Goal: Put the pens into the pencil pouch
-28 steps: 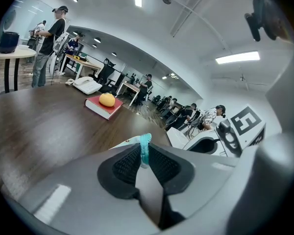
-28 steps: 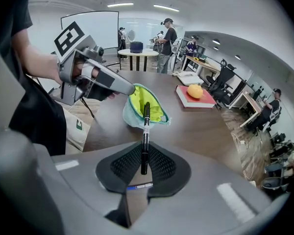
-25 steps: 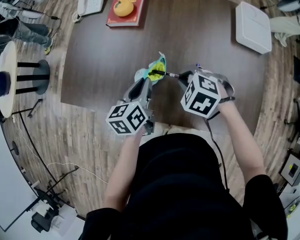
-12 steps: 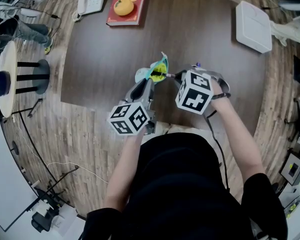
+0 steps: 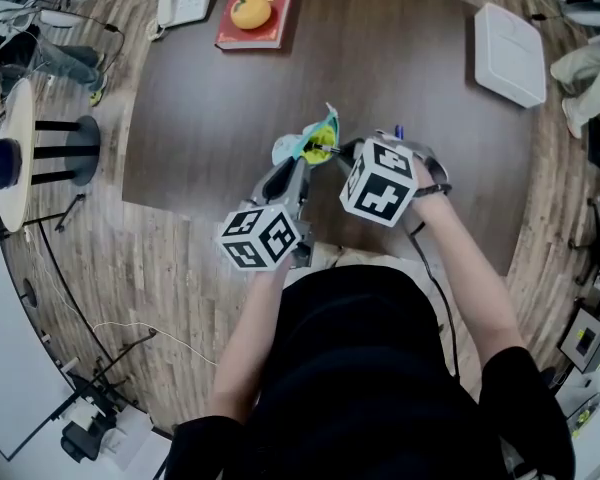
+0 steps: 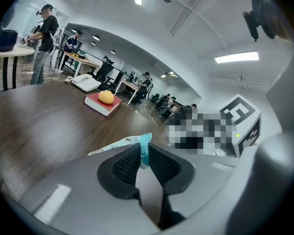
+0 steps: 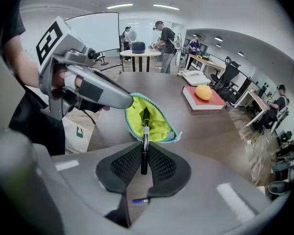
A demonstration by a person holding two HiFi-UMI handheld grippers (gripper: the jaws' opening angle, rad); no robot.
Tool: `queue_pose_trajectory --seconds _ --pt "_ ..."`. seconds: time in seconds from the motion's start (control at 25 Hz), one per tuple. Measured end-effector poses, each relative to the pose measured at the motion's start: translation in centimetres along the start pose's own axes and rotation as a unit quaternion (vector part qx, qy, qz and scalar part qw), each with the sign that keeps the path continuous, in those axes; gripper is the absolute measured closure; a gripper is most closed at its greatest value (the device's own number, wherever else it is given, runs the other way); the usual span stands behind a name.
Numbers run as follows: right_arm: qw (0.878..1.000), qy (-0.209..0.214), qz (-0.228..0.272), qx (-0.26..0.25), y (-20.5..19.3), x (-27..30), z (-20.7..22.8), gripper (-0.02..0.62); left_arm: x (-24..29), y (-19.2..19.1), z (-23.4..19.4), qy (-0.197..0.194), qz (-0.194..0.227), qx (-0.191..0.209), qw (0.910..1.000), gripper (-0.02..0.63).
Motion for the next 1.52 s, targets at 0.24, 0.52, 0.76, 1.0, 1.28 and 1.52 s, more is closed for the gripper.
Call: queue_pose_trajectory --seconds 0.24,0.52,0.76,1.0,1.28,1.52 --pt "1.0 0.008 0.016 0.006 0.8 0.3 -0.4 0.548 -0.1 0.1 0.0 -0.001 0.0 -0.002 1.0 0.558" --pt "1.0 0.004 0.026 0.011 1.1 0.9 -0.6 0.546 -0.1 0.0 -0.1 0.002 -0.002 0.0 1.0 0.558" --pt "0.999 -0.008 0.046 0.004 1.5 0.6 -0.3 0.546 0.0 0.3 -0.3 0.003 -0.002 0.0 1.0 0.558" --pt "0.998 0.005 0.054 0.014 1.5 0.3 -1.0 0.545 -0.4 0.1 -0.1 0.001 -0.001 0.001 1.0 0.558" --pt "0.998 -0.002 0.065 0.017 1.2 0.0 -0.7 0.545 -0.4 0.0 -0.3 0.004 0.0 0.0 1.0 0.558" --pt "0.996 -0.011 0.08 0.026 1.2 -0.7 -0.4 0.545 -0.4 0.4 -0.4 0.005 0.0 0.0 1.0 0.558"
Point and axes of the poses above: the fingertips, and each gripper's own axes: x forward along the fingers, z to its right, y out of its top, the point moved 10 cm from there along -x, backward along the fingers, and after that the axes turned 2 degrees about x, right-handed, at the moved point
